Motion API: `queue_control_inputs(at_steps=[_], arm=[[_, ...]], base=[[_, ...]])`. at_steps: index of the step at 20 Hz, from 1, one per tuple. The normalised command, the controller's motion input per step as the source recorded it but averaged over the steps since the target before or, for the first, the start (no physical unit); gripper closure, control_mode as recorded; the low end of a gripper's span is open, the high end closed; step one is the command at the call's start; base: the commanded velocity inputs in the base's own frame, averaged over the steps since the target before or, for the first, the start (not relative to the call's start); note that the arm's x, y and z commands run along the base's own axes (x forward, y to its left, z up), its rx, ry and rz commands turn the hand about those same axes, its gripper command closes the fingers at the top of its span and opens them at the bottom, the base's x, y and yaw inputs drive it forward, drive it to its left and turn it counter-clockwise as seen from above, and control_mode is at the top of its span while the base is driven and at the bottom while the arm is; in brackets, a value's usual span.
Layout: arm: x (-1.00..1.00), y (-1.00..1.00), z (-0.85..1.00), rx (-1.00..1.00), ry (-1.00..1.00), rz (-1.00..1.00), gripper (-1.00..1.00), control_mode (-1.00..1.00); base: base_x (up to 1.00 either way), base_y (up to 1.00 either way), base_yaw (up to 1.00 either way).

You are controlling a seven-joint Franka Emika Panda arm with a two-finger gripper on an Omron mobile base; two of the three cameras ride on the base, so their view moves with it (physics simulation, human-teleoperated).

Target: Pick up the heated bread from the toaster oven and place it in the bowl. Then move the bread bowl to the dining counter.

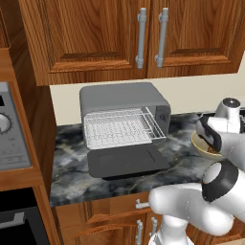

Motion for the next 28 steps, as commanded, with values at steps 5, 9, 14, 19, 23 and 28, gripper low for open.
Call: queue_control_inputs(at_steps=[5,9,14,19,23,28], arm=[[0.19,-0.04,-0.09,0.0,-0.01,0.0,-1.0,-1.0],[-0.07,0.09,0.07,0.0,0.0,0.08,-1.0,-1.0],[-0.11,0.16,0.0,0.0,0.0,0.36,-1.0,-1.0],[-0.04,0.13,0.0,0.0,0.01,0.35,-1.0,-1.0],[0.04,0.22,-0.1,-0.1,0.11,0.03,-1.0,-1.0],[0.12,0.04,-0.25,-0.09,0.15,0.06,-1.0,-1.0]], base=[[0.0,0.0,0.0],[0.0,0.0,0.0],[0.0,0.0,0.0],[0.0,0.0,0.0],[0.0,0.0,0.0],[0.0,0.0,0.0]])
